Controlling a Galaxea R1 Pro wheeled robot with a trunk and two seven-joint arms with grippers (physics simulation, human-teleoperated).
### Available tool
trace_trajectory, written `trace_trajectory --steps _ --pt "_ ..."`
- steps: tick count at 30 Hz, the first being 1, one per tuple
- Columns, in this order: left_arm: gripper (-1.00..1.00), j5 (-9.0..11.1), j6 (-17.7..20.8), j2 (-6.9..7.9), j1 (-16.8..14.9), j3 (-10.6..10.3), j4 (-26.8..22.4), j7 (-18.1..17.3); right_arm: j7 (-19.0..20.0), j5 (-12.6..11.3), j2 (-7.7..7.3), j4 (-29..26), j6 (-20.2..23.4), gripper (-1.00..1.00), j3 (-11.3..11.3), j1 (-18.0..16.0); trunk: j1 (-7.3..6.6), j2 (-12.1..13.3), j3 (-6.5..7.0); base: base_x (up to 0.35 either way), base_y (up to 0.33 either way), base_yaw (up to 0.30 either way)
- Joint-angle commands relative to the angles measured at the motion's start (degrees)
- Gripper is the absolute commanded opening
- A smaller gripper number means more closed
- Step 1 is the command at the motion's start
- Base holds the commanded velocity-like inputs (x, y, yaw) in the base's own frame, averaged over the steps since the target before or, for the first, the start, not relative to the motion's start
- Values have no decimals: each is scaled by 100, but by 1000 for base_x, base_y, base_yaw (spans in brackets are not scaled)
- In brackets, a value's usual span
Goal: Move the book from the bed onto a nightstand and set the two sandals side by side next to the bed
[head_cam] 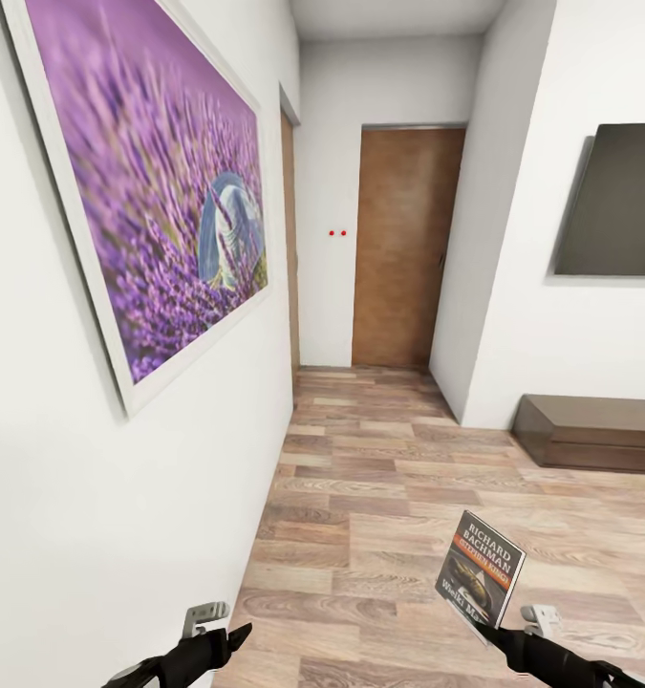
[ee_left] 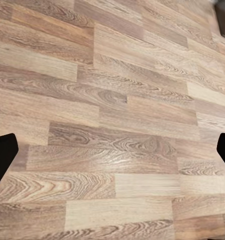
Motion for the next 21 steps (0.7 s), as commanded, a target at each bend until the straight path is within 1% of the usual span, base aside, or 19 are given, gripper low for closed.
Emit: trace_trajectory --steps 1,6,9,12,17,21 --pt "100 -5 -23 2 -6 11 8 -16 8 -33 -3 7 -41 -100 42 -5 4 -6 -9 297 0 0" --pt "100 -6 -23 2 -6 11 8 -16 6 -33 -3 3 -41 -100 42 -3 4 -6 -9 309 0 0" --pt "100 -6 -23 2 -6 11 8 -16 8 -33 -3 2 -41 -100 42 -6 4 -6 -9 209 0 0" --pt "100 -9 -23 2 -6 11 8 -16 9 -34 -3 7 -41 -100 42 -7 4 -6 -6 62 0 -51" --pt "100 -7 -23 2 -6 11 8 -16 8 -34 -3 8 -41 -100 42 -6 4 -6 14 12 0 -185" --pt "100 -7 -23 2 -6 11 8 -16 8 -34 -3 9 -41 -100 42 -6 4 -6 25 1 0 -111"
